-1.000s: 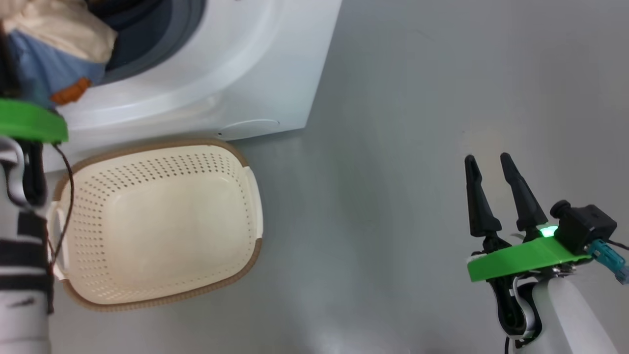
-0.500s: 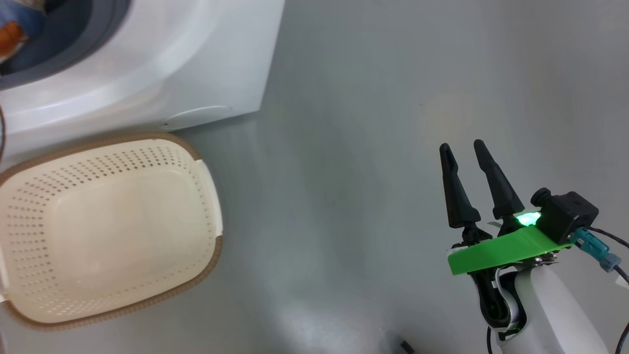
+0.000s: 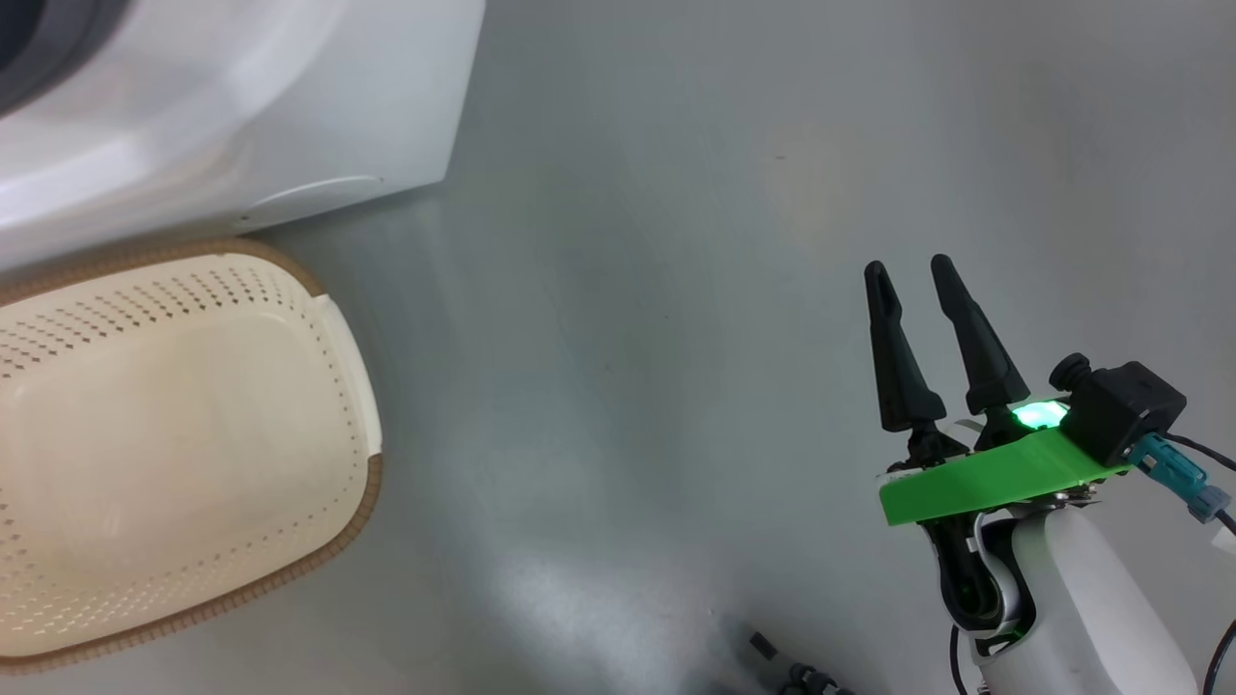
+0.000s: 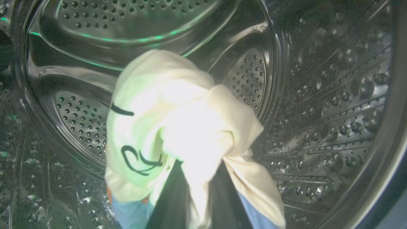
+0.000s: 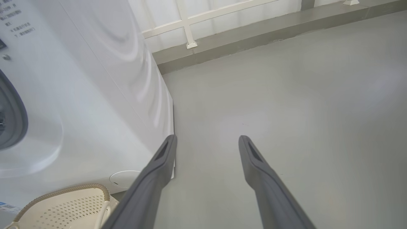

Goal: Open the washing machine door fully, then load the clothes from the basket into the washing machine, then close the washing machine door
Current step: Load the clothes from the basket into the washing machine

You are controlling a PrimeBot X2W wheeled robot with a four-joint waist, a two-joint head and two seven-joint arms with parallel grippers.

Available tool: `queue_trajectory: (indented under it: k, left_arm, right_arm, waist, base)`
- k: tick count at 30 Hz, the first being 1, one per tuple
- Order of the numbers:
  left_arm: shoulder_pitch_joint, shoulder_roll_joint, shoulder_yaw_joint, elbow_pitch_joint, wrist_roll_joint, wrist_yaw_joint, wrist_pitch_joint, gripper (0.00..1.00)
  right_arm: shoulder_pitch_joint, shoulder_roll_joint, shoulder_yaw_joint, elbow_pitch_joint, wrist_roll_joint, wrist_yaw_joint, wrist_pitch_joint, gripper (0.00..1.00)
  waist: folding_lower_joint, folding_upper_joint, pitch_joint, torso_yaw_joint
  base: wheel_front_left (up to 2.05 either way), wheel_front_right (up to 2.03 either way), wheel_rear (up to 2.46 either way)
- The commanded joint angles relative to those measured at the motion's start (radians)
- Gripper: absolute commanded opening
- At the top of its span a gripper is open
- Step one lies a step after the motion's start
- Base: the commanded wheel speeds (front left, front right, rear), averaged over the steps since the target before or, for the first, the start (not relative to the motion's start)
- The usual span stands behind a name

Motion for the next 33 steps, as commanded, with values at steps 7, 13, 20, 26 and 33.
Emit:
queue_trajectory:
  k: [7,13,20,26,33]
  left_arm:
    - [0.069,0.047,0.023,0.022,0.024,0.009,-0.005,1.00]
    - [0.102,0.046,0.044,0.031,0.020,0.009,-0.005,1.00]
    - [0.170,0.023,0.073,0.001,0.014,0.008,-0.005,1.00]
    - [0.264,-0.008,0.103,-0.052,0.010,0.006,-0.005,1.00]
    - [0.413,-0.058,0.156,-0.142,0.014,0.006,-0.005,1.00]
  right_arm:
    - [-0.005,-0.006,0.031,-0.023,0.022,0.004,-0.008,1.00]
    - [-0.007,-0.006,0.020,-0.021,0.017,0.004,-0.008,1.00]
    - [-0.007,-0.006,0.010,-0.020,0.002,0.004,-0.008,1.00]
    - [-0.004,-0.006,-0.004,-0.016,-0.018,0.004,-0.008,1.00]
    - [-0.001,-0.006,-0.026,-0.011,-0.062,0.004,-0.008,1.00]
  waist:
    - [-0.0001,0.0000,0.008,-0.007]
    - [-0.0001,0.0000,-0.001,0.001]
    - [-0.0001,0.0000,-0.026,0.021]
    - [-0.0001,0.0000,-0.061,0.045]
    - [-0.0001,0.0000,-0.116,0.080]
  base:
    - [0.00,0.00,0.00]
    - [0.00,0.00,0.00]
    - [0.00,0.00,0.00]
    - [0.00,0.00,0.00]
    - [0.00,0.00,0.00]
